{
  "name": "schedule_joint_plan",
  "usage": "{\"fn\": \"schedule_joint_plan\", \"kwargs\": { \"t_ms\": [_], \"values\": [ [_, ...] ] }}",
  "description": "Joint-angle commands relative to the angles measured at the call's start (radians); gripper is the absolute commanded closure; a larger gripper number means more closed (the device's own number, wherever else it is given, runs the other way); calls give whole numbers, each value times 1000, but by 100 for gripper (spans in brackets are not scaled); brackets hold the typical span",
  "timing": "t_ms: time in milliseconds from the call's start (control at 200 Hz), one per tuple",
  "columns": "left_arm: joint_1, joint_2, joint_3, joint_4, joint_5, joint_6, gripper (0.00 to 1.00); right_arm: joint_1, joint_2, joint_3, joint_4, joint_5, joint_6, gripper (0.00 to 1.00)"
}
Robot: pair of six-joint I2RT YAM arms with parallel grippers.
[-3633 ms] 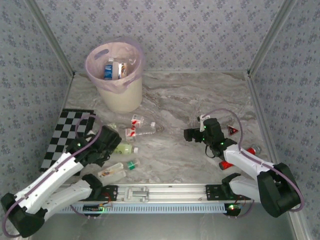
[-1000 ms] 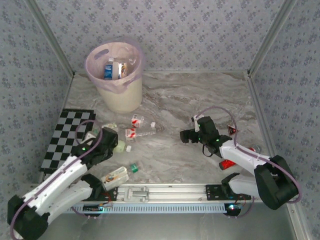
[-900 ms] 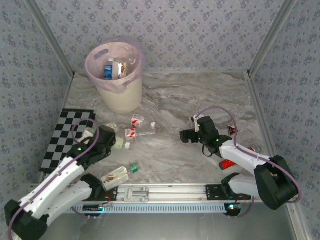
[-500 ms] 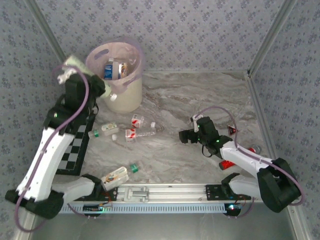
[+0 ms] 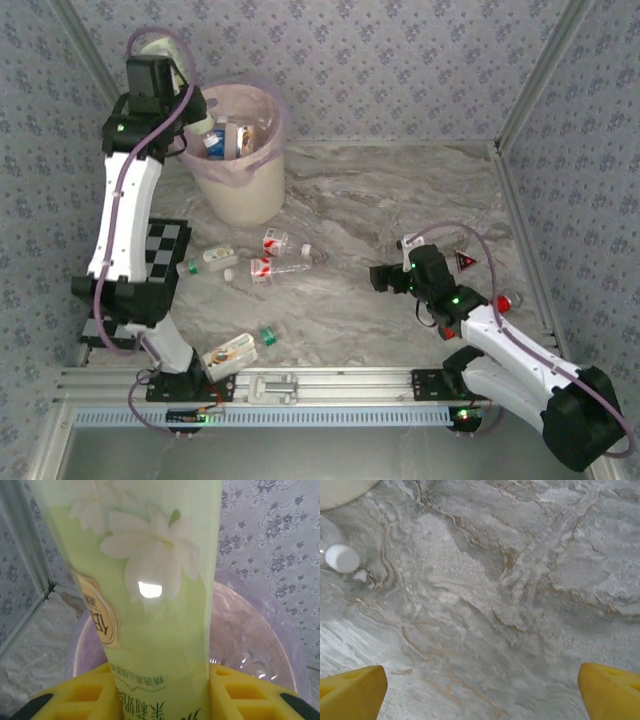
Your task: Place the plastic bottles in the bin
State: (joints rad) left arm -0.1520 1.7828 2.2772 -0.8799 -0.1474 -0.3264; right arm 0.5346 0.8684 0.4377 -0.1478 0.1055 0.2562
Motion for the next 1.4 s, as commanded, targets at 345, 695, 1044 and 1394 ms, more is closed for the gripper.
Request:
{"fn": "schedule_joint_plan", "kwargs": {
  "t_ms": [345,695,1044,1394],
  "values": [
    [2,298,186,-378,83,271,91,-19,-78,-33,-60,25,33,0],
    [-20,380,130,-373,126,333,21,-19,-110,-49,-76,29,53,0],
    [-60,272,188,-368,-2,430,1,-22,-106,-48,-68,27,57,0],
    [-69,6,79,-355,-50,375,1,22,-54,22,51,-233,-198,1]
  ]
}}
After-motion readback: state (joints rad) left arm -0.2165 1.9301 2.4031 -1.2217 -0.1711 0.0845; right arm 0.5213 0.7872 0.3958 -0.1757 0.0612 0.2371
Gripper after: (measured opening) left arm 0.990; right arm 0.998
